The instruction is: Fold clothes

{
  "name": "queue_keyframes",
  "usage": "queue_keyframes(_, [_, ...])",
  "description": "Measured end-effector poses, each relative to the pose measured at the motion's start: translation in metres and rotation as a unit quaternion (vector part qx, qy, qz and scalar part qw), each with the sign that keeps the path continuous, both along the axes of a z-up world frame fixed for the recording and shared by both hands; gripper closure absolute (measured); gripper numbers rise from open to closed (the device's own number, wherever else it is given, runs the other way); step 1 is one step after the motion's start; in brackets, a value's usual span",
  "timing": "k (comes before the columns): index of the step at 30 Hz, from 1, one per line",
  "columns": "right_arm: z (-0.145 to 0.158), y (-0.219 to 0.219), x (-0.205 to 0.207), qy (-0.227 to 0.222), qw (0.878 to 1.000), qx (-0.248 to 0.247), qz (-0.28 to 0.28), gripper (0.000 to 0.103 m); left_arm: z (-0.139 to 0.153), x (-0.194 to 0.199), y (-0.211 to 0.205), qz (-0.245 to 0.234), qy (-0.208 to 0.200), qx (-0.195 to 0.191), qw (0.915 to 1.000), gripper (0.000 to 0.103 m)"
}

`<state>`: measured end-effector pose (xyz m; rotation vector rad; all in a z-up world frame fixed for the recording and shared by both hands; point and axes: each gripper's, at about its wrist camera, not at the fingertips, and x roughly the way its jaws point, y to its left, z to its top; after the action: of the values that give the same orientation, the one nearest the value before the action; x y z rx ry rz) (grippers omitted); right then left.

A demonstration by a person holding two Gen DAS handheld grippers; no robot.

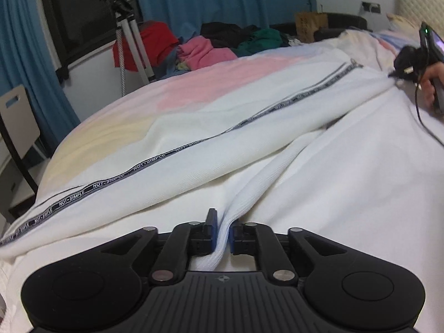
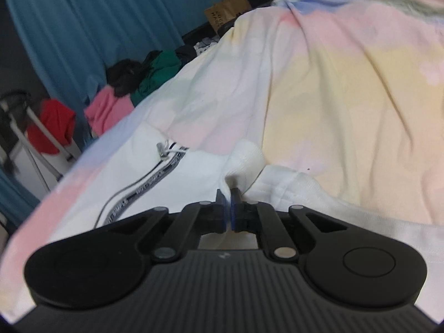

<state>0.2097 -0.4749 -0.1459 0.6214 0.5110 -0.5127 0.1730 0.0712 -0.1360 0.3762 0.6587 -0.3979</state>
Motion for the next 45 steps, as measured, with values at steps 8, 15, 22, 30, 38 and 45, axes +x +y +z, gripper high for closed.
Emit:
queue_keyframes(8, [0.042, 0.039, -0.037, 0.010, 0.997, -0.052, 0.057, 0.093, 0.038, -0.039, 0.010, 0.058, -0.017, -0.061, 0.9963, 0.044])
queue_keyframes(15, [0.091, 0.084, -0.099, -0.027, 0.986, -0.082, 0.141, 0.093, 0.075, -0.085, 0.014, 0.091, -0.055, -0.112, 0.9880, 0.024])
queue_keyframes(22, [0.110, 0.113, -0.145, -0.048, 0.978, -0.092, 0.181, 0.091, 0.090, -0.133, 0.021, 0.115, -0.064, -0.170, 0.9765, 0.007])
queue_keyframes(30, [0.125, 0.141, -0.186, -0.060, 0.969, -0.099, 0.219, 0.033, 0.091, -0.142, 0.120, 0.328, 0.013, -0.278, 0.9026, 0.005])
queue_keyframes(38, [0.116, 0.130, -0.177, -0.028, 0.977, -0.088, 0.195, 0.033, 0.057, -0.190, 0.263, 0.555, 0.120, -0.467, 0.6781, 0.005])
queue_keyframes(45, [0.110, 0.088, -0.192, -0.045, 0.994, -0.026, 0.096, 0.033, 0.035, -0.204, 0.288, 0.582, 0.150, -0.501, 0.6229, 0.009])
